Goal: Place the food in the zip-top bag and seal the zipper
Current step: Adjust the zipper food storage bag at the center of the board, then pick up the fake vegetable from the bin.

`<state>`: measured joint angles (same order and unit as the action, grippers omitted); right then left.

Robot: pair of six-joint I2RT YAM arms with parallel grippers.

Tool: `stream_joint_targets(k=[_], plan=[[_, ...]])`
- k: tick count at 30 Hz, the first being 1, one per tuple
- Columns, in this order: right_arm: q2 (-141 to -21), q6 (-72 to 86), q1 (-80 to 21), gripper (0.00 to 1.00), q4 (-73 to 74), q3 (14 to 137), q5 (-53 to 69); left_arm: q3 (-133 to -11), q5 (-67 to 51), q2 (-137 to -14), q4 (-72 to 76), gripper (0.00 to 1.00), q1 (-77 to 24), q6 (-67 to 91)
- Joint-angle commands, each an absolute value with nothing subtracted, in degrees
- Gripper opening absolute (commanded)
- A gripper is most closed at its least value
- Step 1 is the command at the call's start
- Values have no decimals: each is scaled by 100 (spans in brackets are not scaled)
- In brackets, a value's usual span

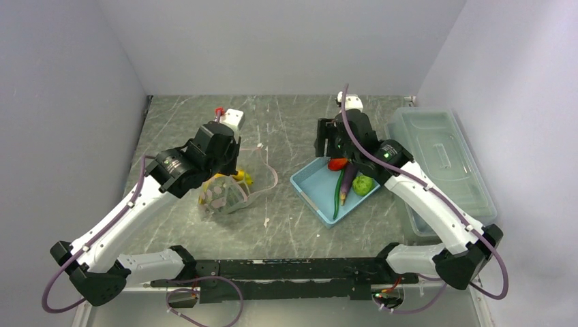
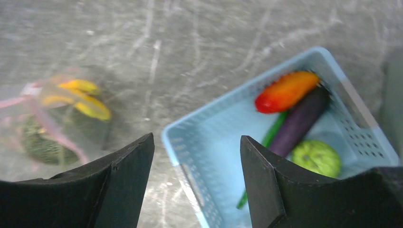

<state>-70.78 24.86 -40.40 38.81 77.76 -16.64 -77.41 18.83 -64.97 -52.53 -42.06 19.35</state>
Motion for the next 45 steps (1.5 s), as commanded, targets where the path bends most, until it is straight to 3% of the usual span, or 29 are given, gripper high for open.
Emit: stream_joint_targets(k=[1,23,31,37,45], plan=[[-6900,2479,-3702,71,4678,7594,-2146,-7892,1772,-6308,-5049,0,-4195,1953],[-7473,2182,-2393,92,5344,6604,-1879,-7971,1589,-6285,-5159,0,-4196,1738],[-8062,1972,-2057,95,5065,6427,-1953,-7852,1646,-6230,-5118,0,-4192,1712],[-8400,2040,-2021,96,5053,6527,-2126,-7621,1447,-6129,-4983,6,-4193,1824],[-8753,2077,-1958,96,4850,6318,-2334,-7473,1358,-5938,-4949,0,-4189,1839]])
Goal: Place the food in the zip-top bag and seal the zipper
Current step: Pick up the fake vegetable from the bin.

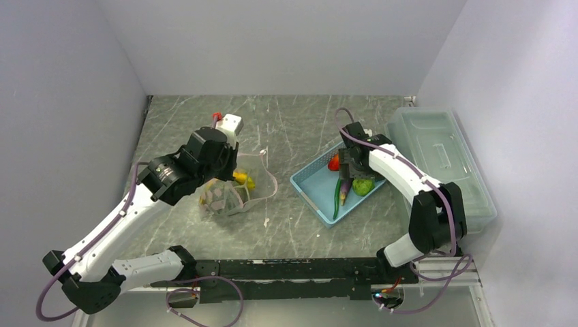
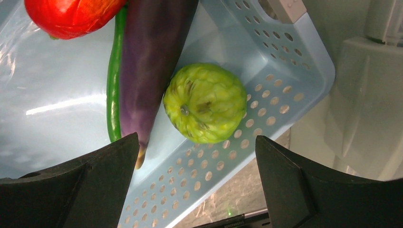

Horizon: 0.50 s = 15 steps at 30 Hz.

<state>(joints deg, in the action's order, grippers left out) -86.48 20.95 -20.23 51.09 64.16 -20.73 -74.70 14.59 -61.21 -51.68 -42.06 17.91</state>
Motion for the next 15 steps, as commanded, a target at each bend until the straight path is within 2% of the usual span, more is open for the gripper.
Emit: stream_joint_targets(k=[1,10,15], plan=[[-8787,2060,-1937,96,4799,6269,-2337,-7467,1347,-5922,-4961,0,-4190,1832],[-9129,1927,-1709,94,4453,6072,-2110,-7362,1345,-5821,-4984,0,-4184,1737],[-9260,1924,-1681,89,4413,5946,-2136,-7345,1439,-5792,-4992,0,-4191,1657]])
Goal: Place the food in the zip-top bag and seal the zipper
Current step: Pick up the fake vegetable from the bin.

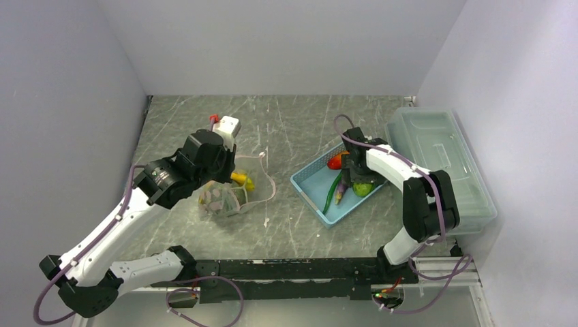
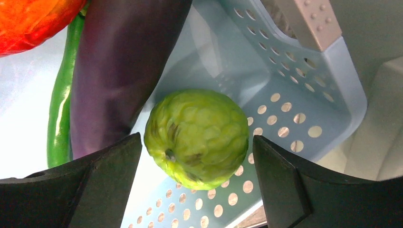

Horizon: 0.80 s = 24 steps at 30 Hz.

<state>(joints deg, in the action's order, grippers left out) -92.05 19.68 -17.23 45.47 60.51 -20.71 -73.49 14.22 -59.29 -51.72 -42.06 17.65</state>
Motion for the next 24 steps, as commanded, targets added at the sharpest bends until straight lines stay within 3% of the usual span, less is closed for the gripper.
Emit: stream_joint_targets(k=[1,5,12,24], plan=[[-9270,1932,-1687,87,4416,5930,-2136,-7350,1453,-5800,-4988,0,-4187,1641],[-9248,1942,-1687,77,4421,5919,-2143,-7348,1464,-5842,-4974,0,-4191,1594],[-9134,1923,-1679,45,4716,6256,-2202,-7327,1483,-5827,-4948,0,-4188,1616],[-8250,1878,-1696,36,5074,6996,-1626,-7365,1504,-5917,-5077,0,-4189,1715]])
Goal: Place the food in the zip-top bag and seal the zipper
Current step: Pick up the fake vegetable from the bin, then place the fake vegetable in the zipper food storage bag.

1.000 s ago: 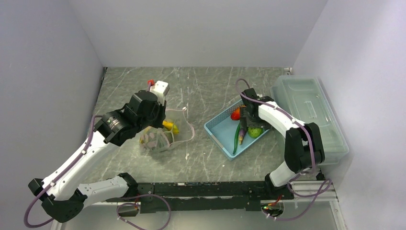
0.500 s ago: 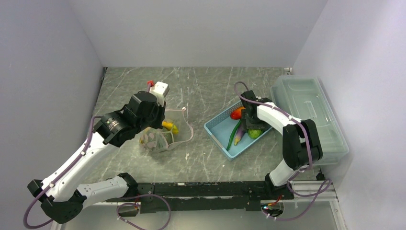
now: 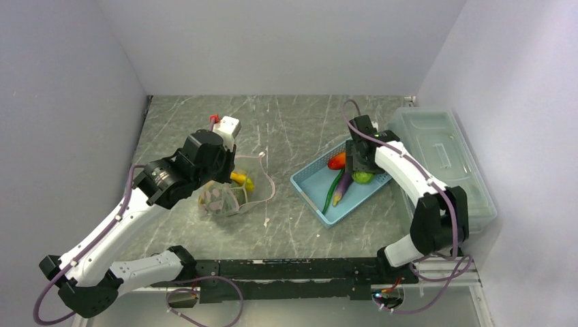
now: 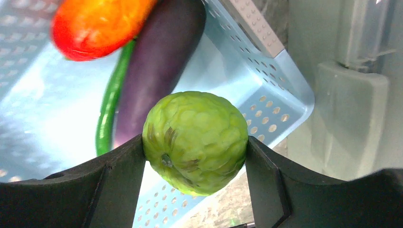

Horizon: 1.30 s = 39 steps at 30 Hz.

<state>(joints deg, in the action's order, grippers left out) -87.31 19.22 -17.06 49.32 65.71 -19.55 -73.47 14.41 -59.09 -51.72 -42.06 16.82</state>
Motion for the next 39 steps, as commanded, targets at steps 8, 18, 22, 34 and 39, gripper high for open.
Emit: stream_joint_targets(k=[8,18,22,34,39], plan=[[-7624,1846,-1698,32,5008,7440,-710,-7480,1500,-5906,-5097,0,-4187,1855],[-7010,2037,-1981,32,4325,7793,1133,-7640,1543,-6042,-5137,0,-4190,2010],[-6908,2232,-2368,32,3971,7945,1522,-7702,1582,-6107,-5146,0,-4191,2047],[-7269,2561,-3762,34,2846,8372,2110,-8019,1718,-6337,-5279,0,-4184,2179],[-7570,2473,-4159,34,2716,8589,2156,-8165,1785,-6417,-5320,0,-4188,2162]])
